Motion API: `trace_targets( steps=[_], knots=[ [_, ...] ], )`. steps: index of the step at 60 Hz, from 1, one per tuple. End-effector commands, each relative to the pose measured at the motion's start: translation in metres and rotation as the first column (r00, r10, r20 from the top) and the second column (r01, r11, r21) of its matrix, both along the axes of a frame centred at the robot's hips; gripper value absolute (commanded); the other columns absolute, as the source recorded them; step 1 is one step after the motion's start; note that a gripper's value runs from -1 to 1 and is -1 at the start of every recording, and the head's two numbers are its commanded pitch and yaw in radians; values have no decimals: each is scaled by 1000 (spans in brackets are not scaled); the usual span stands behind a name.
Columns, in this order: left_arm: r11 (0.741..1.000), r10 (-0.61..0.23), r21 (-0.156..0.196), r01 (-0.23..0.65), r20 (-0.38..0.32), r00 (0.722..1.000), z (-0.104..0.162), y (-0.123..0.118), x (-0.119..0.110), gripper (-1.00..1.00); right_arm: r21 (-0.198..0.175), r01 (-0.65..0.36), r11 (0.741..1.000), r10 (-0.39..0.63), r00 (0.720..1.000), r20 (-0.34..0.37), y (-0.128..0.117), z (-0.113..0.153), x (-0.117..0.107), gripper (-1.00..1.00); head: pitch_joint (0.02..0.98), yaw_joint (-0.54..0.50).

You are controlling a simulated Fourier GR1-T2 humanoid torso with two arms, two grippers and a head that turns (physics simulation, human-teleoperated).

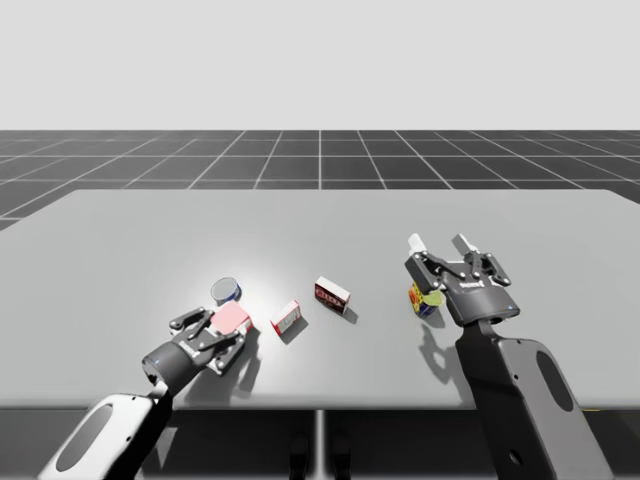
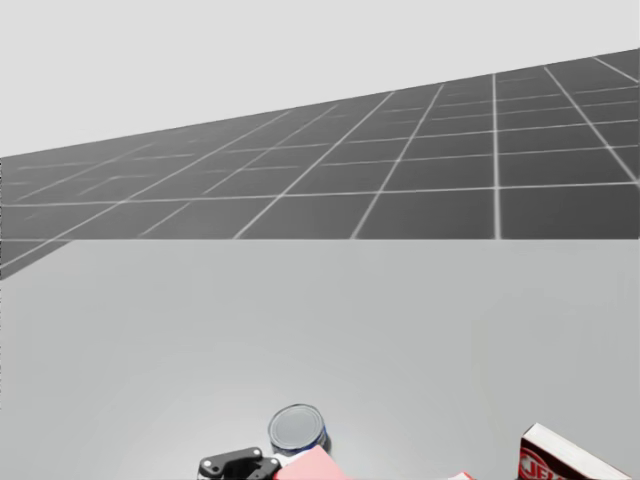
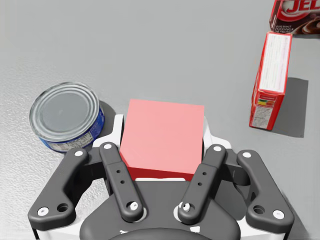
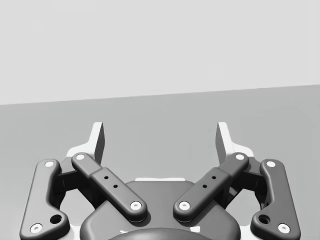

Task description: Find the red cube and pick it up.

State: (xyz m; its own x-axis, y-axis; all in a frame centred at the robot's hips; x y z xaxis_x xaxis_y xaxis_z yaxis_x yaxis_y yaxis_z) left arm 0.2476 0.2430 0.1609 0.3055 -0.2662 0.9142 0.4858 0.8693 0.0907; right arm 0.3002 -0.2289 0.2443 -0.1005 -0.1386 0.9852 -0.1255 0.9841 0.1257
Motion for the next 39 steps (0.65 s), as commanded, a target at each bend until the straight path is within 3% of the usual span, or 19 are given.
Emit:
trace_targets(
  steps=[1, 20, 39],
  knots=[
    [992, -125, 12, 125, 27, 992, 21, -10, -10, 1000, -8, 18, 1000, -18, 1000, -17, -4, -1, 2, -1000, 446, 366],
    [997, -74, 24, 71, 218, 973, 102, -8, -10, 1000, -60, 3, 998, -3, 1000, -5, -7, -6, 5, -1000, 430, 364],
    [997, 66, -65, -42, 434, 898, 177, -19, -11, 1000, -79, 10, 997, -12, 1000, -17, -7, -9, 5, -1000, 429, 356]
  ],
)
